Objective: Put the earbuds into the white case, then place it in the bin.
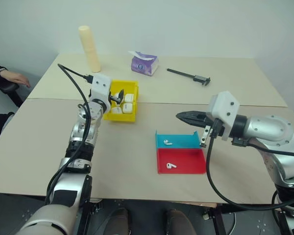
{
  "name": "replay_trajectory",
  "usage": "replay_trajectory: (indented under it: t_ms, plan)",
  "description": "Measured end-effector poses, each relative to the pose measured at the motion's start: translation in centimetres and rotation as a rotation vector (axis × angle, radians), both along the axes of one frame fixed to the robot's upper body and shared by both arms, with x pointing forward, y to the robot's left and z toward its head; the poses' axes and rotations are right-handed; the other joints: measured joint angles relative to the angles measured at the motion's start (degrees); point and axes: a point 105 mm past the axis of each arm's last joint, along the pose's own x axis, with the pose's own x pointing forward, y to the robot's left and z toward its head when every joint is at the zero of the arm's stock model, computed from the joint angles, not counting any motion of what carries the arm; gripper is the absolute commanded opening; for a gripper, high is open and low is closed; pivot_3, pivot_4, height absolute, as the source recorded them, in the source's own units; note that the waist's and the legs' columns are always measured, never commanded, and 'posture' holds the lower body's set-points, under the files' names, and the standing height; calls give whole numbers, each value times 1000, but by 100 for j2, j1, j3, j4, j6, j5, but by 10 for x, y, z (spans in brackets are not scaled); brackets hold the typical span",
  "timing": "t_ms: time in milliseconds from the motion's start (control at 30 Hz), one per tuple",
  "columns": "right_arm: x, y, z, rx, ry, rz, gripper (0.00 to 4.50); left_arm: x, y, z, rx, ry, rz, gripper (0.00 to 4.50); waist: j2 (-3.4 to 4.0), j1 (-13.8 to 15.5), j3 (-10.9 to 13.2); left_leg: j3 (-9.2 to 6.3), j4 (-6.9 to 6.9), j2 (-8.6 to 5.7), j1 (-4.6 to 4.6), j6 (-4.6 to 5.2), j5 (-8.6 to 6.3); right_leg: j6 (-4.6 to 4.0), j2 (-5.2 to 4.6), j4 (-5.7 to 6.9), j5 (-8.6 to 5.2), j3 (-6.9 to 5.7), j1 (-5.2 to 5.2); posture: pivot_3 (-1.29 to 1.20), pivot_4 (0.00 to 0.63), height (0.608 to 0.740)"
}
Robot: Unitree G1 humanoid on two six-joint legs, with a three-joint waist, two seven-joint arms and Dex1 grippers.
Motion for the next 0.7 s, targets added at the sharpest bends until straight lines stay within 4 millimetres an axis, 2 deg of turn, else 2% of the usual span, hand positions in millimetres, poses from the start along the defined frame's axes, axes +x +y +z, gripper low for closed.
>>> replay_trajectory:
  t_ms: [167,300,400,467,633,700]
  plan:
    - [4,-1,-6,-18,14,-1,0,-8,-5,10,9,-73,-43,4467,0,-24,0,0,0,1,0,-2,1,-1,1,0,0,3,-1,0,150,740]
    - [3,-4,-9,-42,23,22,0,-35,-10,12,-71,-91,-216,4467,1,-40,-1,3,0,3,1,-6,3,-1,0,3,0,4,-2,0,150,740]
    - [-3,-19,-19,-123,56,46,0,-75,-2,-1,-71,-62,-369,4467,2,-72,-1,0,0,6,7,-6,3,-1,-1,3,0,8,2,0,150,740]
    - [-4,-30,-23,-155,75,53,0,-92,6,-7,-66,-22,-396,4467,1,-71,0,0,1,5,6,-8,5,-2,-2,4,1,7,1,0,150,740]
    - [-8,-68,-24,-245,103,75,0,-147,26,3,-5,31,-456,4467,0,-85,0,-13,-3,8,49,-6,3,-3,-2,4,1,12,34,0,150,740]
    - [-10,-84,-20,-262,97,108,0,-178,30,-3,39,96,-507,4467,1,-113,0,-15,-8,9,61,2,-3,-5,-3,-3,-1,15,45,0,150,740]
